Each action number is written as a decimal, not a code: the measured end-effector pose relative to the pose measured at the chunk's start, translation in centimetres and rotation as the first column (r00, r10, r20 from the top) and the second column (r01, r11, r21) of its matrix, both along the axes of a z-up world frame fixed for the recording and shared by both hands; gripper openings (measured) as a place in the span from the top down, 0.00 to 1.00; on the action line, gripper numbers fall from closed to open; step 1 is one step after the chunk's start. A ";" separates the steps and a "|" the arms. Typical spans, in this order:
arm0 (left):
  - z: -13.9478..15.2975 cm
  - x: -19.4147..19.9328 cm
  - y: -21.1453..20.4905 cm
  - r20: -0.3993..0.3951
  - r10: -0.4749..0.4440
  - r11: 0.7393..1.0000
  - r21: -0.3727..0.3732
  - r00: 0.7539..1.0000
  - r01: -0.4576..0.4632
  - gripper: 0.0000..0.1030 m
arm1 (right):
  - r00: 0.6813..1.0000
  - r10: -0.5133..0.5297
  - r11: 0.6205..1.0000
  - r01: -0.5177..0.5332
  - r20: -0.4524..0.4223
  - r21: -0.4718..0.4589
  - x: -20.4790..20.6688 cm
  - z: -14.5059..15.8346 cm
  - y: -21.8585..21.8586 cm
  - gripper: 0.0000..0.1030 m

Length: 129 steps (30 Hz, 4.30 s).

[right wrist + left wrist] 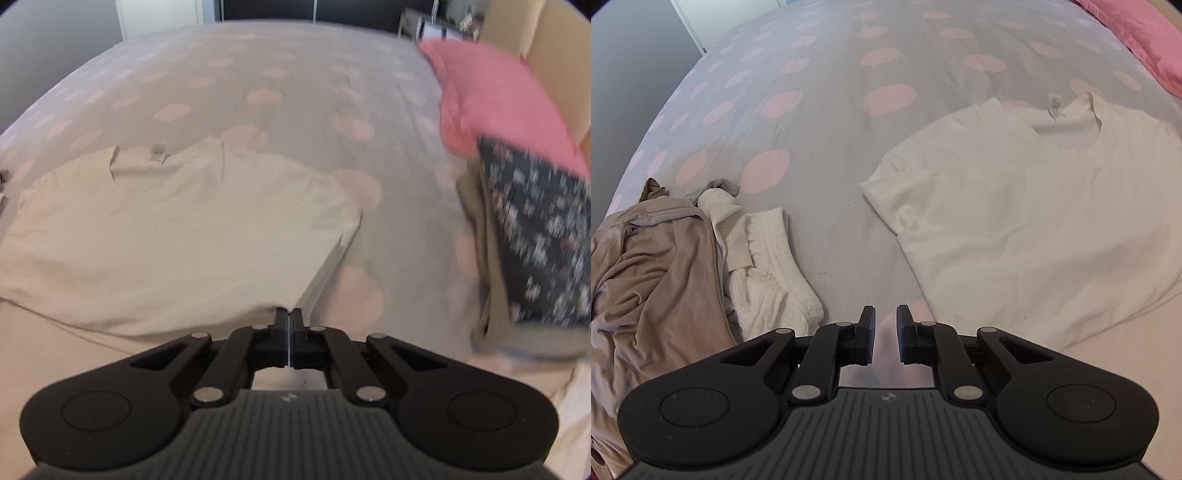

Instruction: Fold clothes

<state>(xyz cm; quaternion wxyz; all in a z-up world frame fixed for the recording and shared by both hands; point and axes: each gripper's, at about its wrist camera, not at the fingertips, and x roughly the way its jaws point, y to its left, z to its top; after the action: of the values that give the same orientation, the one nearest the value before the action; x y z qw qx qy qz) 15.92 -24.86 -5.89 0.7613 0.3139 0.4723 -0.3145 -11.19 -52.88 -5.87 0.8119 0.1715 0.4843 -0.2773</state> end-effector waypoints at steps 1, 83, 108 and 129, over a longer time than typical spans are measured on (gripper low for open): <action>-0.2 -0.1 0.0 0.000 -0.005 1.000 0.008 1.000 0.005 0.90 | 0.999 -0.021 1.000 0.021 -0.038 0.010 0.0 -0.7 -0.1 1.00; 4.1 -6.0 4.7 0.141 -0.194 0.979 -0.039 0.971 0.201 1.00 | 0.988 -0.139 0.981 0.147 0.071 -0.128 -0.1 3.9 5.7 0.72; 0.7 -12.6 10.4 -0.080 -0.137 0.989 0.043 0.987 0.141 0.85 | 0.968 -0.153 0.982 0.172 -0.201 0.080 -10.9 -2.3 10.8 0.62; -4.7 -13.6 12.6 -0.285 -0.065 0.976 0.179 0.956 0.120 0.92 | 0.956 -0.123 0.957 0.186 -0.267 0.224 -14.4 -5.7 11.8 0.92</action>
<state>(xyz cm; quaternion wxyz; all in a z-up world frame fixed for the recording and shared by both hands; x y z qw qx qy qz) 2.30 -12.22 -10.61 0.6375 0.3614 0.5876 -0.3431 -25.54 -41.04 -11.62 0.6923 0.2724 0.5983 -0.2974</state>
